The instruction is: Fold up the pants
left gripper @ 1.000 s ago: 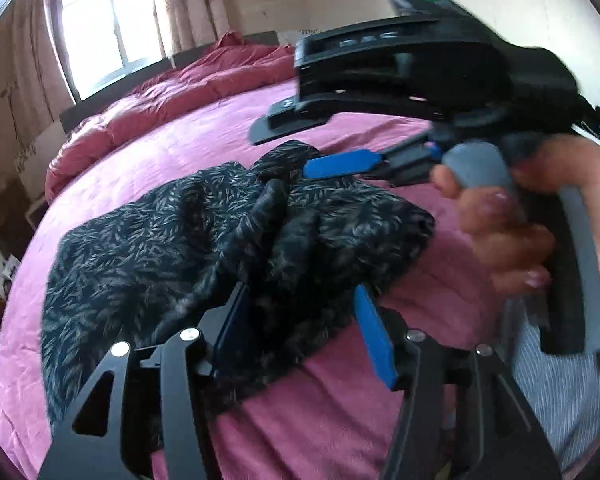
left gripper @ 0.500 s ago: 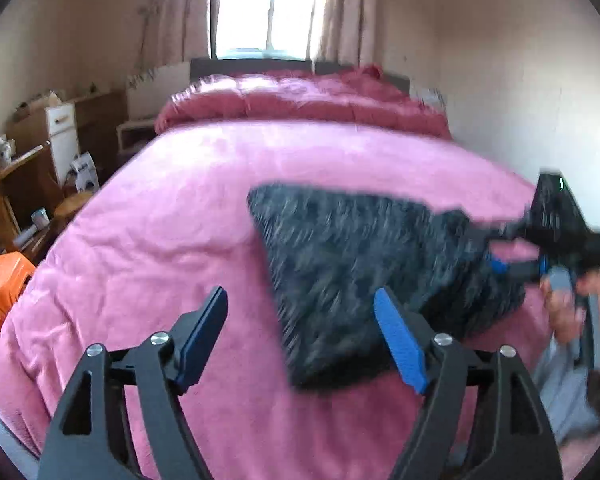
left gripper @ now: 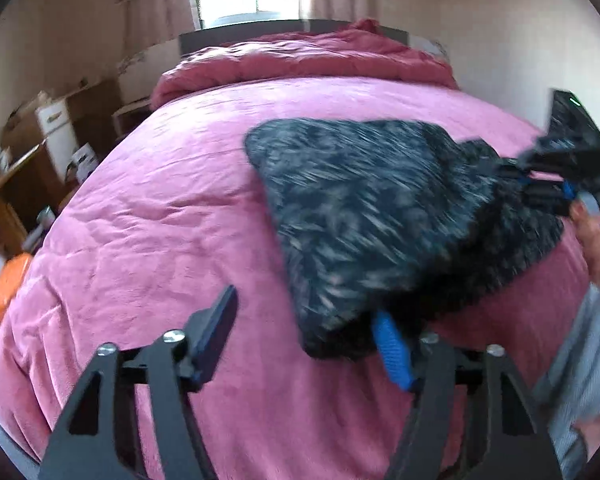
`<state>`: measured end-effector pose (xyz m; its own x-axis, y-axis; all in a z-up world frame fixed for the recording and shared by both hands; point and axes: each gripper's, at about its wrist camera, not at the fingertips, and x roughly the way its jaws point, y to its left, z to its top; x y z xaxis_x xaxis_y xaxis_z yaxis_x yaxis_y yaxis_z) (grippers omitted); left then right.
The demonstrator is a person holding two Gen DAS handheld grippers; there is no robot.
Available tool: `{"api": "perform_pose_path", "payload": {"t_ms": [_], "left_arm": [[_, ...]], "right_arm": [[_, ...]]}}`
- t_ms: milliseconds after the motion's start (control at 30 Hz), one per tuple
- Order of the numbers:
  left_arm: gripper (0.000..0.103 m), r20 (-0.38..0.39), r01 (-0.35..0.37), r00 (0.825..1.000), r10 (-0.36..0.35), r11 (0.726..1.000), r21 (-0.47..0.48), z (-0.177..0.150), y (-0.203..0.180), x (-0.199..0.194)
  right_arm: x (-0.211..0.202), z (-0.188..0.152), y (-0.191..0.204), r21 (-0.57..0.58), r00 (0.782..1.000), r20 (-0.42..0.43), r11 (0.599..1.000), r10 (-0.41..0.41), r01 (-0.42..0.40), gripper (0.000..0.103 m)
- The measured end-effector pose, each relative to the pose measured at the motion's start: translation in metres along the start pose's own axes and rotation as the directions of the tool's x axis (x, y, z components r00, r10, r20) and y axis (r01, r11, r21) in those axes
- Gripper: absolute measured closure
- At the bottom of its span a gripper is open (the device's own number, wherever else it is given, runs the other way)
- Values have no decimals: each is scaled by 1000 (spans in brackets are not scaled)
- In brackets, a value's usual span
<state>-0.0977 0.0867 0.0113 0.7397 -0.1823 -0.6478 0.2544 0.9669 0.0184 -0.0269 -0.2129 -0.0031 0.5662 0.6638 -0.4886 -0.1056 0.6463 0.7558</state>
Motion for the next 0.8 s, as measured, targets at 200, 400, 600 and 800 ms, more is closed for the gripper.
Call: {"api": "perform_pose_path", "payload": {"t_ms": [200,400,600,800], "left_arm": [[75,13,3,1000,-4,996,86,1,-17,2],[79,46,-10,999,1,980,198,8,-51,-9],[79,22,-17,1000,11,957,291,3,-72,-3],[79,-65,-21,997,40,964,267,-10,-59,6]], "right_arm": [[-43,-2,32,-118,986,157,992,52,-33,96],[-87,8,36,-137,968,250,991,22,13,96],[-99,1,8,-83,980,188,994,-59,76,96],[-78,-11,-25,15,994,34,995,-100,100,88]]}}
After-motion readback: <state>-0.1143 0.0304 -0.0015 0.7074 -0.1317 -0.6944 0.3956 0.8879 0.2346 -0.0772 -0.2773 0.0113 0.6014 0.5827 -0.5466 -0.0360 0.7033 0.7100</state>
